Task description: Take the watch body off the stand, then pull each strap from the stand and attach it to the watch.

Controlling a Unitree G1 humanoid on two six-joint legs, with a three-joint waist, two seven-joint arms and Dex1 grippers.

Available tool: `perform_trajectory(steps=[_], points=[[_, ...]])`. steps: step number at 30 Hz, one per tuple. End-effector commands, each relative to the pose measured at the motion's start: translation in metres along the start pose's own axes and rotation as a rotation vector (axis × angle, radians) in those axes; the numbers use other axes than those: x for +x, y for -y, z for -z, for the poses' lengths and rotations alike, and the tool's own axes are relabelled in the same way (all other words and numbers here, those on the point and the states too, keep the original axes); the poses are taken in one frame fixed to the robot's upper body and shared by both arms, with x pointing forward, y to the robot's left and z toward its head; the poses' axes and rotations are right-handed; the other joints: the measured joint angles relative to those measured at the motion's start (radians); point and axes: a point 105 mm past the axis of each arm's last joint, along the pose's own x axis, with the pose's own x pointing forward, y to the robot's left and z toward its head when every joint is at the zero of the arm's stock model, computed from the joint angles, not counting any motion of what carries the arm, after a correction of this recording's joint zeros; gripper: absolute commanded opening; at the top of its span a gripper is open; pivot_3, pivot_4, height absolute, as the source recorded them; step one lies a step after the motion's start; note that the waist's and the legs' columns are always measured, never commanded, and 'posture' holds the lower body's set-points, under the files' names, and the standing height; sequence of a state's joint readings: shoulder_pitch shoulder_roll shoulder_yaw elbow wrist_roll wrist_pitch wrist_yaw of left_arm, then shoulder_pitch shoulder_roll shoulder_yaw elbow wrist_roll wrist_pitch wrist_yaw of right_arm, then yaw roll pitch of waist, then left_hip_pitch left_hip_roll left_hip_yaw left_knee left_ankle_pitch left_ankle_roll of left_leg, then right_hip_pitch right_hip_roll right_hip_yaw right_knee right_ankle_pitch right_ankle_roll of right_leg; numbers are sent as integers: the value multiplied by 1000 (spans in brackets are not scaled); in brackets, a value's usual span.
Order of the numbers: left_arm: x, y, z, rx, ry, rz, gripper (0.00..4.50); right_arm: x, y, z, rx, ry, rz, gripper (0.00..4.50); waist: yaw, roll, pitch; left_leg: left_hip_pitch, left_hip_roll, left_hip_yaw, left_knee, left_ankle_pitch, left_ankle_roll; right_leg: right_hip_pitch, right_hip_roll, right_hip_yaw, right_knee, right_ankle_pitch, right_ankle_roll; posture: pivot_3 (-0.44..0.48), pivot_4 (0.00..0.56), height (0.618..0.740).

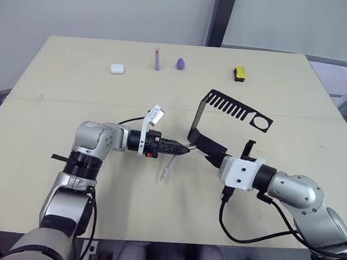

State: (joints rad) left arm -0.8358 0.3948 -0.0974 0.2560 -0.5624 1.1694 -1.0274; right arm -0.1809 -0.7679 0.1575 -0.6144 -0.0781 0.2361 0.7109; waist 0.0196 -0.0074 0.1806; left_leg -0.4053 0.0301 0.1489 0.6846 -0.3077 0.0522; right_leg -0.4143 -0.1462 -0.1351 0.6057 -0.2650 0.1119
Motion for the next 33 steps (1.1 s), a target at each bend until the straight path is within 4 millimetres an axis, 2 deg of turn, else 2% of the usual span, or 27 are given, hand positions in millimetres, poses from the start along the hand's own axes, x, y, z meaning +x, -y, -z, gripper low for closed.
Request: perform_trajectory(steps=[1, 33], points=[[1, 10, -10, 38, 21, 41, 1573, 0, 2, -9, -29, 36, 5, 0, 0, 0, 0, 0, 0, 0, 0, 0, 0, 0, 0, 0, 0, 0, 0, 0, 150, 740], [3, 14, -5, 52, 8, 56, 1573, 1, 12, -6, -32, 16, 42, 0, -1, 0, 0, 0, 0, 0, 0, 0, 0, 0, 0, 0, 1, 0, 0, 0, 150, 740]])
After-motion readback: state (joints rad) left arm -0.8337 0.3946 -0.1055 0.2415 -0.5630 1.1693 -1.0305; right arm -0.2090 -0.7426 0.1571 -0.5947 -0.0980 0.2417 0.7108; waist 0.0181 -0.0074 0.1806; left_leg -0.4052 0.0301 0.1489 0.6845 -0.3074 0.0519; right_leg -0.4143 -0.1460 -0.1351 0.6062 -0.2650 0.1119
